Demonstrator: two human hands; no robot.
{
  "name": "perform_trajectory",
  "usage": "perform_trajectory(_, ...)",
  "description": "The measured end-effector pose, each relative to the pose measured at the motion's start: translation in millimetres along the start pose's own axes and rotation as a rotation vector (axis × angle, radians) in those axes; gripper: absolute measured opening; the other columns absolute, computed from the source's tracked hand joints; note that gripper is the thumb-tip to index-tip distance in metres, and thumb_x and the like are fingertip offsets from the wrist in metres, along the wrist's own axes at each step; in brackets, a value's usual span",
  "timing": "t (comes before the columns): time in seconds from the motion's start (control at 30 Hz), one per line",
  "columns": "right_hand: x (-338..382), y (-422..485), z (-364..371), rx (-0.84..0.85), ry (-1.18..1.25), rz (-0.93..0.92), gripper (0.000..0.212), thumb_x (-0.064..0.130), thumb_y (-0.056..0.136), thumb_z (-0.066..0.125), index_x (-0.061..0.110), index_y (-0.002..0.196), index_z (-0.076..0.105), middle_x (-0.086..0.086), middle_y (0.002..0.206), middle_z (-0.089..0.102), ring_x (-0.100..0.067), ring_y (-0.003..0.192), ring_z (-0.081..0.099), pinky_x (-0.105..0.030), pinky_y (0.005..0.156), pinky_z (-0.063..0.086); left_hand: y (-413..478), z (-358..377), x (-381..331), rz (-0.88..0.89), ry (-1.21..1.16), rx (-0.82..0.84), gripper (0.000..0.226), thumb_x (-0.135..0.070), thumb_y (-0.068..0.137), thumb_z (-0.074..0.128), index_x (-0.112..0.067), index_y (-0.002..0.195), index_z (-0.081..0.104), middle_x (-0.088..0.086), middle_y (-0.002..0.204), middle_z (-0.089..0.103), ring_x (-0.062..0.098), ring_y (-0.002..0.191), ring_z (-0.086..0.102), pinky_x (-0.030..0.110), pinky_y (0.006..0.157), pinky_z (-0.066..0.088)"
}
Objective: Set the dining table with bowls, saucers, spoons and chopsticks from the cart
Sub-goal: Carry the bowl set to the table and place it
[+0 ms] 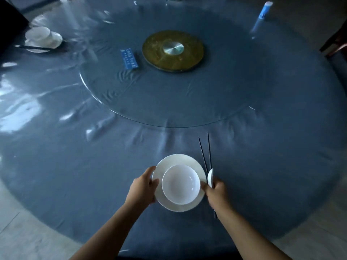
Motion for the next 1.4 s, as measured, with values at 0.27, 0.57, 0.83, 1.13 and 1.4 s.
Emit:
perform_trajectory(0.27,-7,19,4,-0.002,-0.012,0.022,0.016,0.019,0.087,0.073,0.010,0.077,0.065,-0.003,0.066,0.066,-0.018,0.060,0.060,-0.029,0.056,0.044,1,0,-3,-0.033,0.164,-0.151,0.035,-0.027,0.091,0.052,-0.040,0.124,0.046,0.007,0.081,0.070,0.031,0.061,0.068,0.038,0.053,0.060)
perform_trajectory(0.57,-14,-7,-38,0.149,0.299,0.150,0.015,0.006,0.092,0.053,0.001,0.087,0.066,-0.002,0.053,0.046,-0.013,0.037,0.034,-0.023,0.038,0.029,-72,-14,-2,-0.080,-0.014,-0.525,0.014,-0.015,0.092,0.060,-0.020,0.104,0.057,0.000,0.083,0.061,0.024,0.071,0.060,0.042,0.066,0.053)
perform_trajectory(0.83,19,-44,-35,0.319,0.496,0.104,0.020,-0.009,0.095,0.043,-0.002,0.099,0.062,-0.015,0.064,0.064,-0.023,0.050,0.058,-0.032,0.049,0.051,-120,122,-64,-0.004,-0.264,0.339,0.014,-0.011,0.095,0.056,-0.015,0.105,0.063,0.001,0.081,0.066,0.016,0.063,0.067,0.031,0.054,0.054)
perform_trajectory(1.13,19,-55,-34,0.292,0.487,0.069,0.013,-0.004,0.097,0.050,-0.003,0.102,0.061,-0.023,0.090,0.076,-0.035,0.084,0.075,-0.039,0.077,0.061,-121,144,-90,-0.055,-0.444,0.390,0.018,0.007,0.095,0.052,-0.003,0.086,0.063,0.022,0.079,0.064,0.017,0.053,0.069,0.026,0.053,0.056)
perform_trajectory(1.4,8,-70,-10,0.347,0.470,0.111,0.016,-0.003,0.097,0.049,-0.001,0.103,0.064,-0.018,0.092,0.077,-0.028,0.091,0.076,-0.035,0.084,0.058,-134,143,-66,-0.127,-0.578,0.342,0.013,0.003,0.095,0.056,0.005,0.103,0.067,0.008,0.069,0.070,0.024,0.059,0.071,0.032,0.058,0.060)
Point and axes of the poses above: each hand's wrist, its own y-axis towards the middle knuckle, its own z-axis out of the palm, x = y × z, the point moved 9 cm from there along y, towards the middle knuckle
